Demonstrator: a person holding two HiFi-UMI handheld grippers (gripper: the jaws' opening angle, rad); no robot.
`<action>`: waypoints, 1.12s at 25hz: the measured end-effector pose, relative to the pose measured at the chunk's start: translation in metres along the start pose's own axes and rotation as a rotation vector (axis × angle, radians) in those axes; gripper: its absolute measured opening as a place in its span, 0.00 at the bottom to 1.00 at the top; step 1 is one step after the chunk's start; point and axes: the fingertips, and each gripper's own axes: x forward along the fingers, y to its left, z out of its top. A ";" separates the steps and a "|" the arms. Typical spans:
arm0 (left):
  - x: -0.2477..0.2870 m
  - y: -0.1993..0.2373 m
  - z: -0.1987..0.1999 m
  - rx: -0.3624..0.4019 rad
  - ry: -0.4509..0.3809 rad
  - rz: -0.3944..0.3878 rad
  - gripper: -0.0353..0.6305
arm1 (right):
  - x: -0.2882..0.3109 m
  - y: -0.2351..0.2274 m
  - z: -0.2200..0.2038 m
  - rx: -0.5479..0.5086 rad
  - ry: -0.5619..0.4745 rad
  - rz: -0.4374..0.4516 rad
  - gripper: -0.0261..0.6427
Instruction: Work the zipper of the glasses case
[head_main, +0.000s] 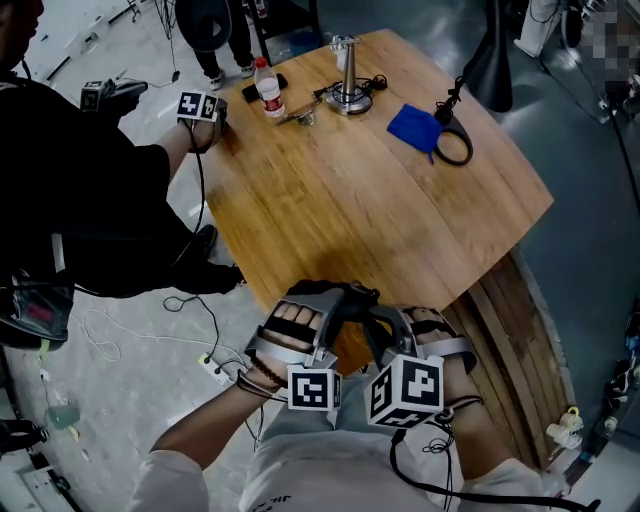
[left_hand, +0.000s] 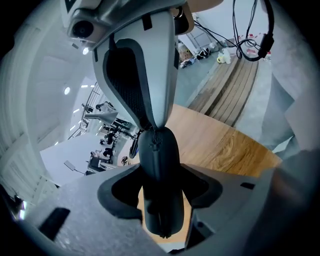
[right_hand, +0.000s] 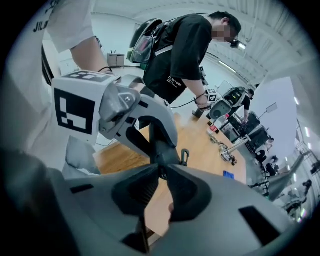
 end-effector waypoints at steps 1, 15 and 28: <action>0.001 0.000 0.000 -0.015 -0.001 -0.008 0.41 | 0.000 0.000 0.000 -0.008 0.000 -0.007 0.11; -0.015 0.016 0.002 -0.437 -0.171 -0.018 0.41 | -0.037 -0.038 0.007 0.426 -0.353 -0.055 0.07; -0.027 0.022 0.008 -0.431 -0.251 -0.028 0.41 | -0.045 -0.026 0.017 0.505 -0.458 0.139 0.04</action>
